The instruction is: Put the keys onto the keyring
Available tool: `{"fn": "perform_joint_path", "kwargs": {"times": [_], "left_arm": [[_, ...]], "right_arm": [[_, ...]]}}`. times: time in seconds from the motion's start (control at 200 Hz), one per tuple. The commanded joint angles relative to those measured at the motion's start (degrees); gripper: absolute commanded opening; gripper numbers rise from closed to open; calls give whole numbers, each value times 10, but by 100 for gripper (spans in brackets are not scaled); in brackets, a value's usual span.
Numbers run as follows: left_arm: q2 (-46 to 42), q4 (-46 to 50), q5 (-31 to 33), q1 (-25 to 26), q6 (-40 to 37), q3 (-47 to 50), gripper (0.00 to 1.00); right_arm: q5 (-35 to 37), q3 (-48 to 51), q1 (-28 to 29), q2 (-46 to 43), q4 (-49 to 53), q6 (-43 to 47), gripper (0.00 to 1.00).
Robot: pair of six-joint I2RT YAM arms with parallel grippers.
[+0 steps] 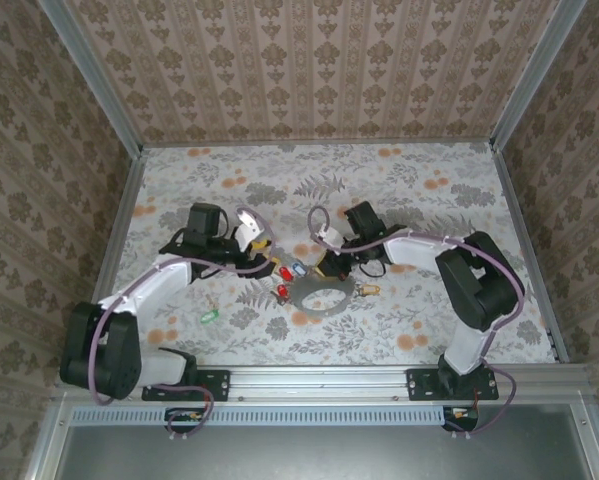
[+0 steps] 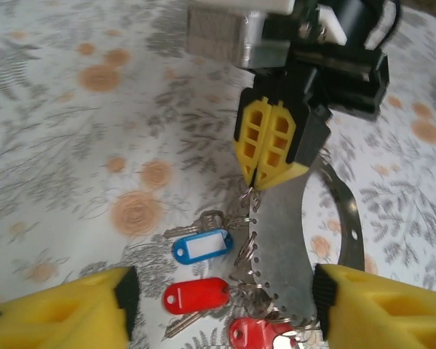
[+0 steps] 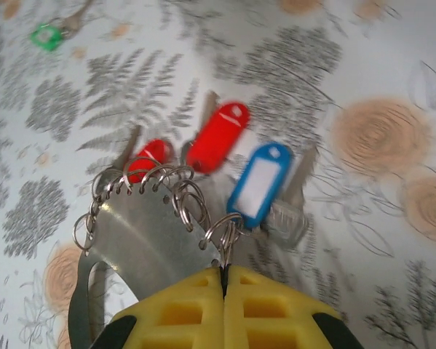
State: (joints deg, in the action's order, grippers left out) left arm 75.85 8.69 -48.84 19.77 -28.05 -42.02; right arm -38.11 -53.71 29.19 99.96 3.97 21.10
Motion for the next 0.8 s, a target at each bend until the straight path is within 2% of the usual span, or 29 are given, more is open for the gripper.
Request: {"fn": "perform_joint_path", "kwargs": {"times": [0.0,0.055,0.22,0.29,0.495,0.795], "left_arm": [[24,29,-82,16,-161,-29,58],[39,29,-77,27,-189,-36,56],[78,36,-99,60,-274,-49,33],[83,7,-91,88,-289,-33,27],[89,-69,-28,105,-278,-3,29],[115,-32,-32,112,-312,-16,33]], "right_arm": [[-30,27,11,-35,-94,72,0],[-23,28,15,-39,-85,87,0],[-26,40,26,-59,-62,130,0],[-27,48,27,-67,-61,138,0],[-44,59,27,-84,-54,160,0],[-47,76,27,-117,-67,176,0]]}}
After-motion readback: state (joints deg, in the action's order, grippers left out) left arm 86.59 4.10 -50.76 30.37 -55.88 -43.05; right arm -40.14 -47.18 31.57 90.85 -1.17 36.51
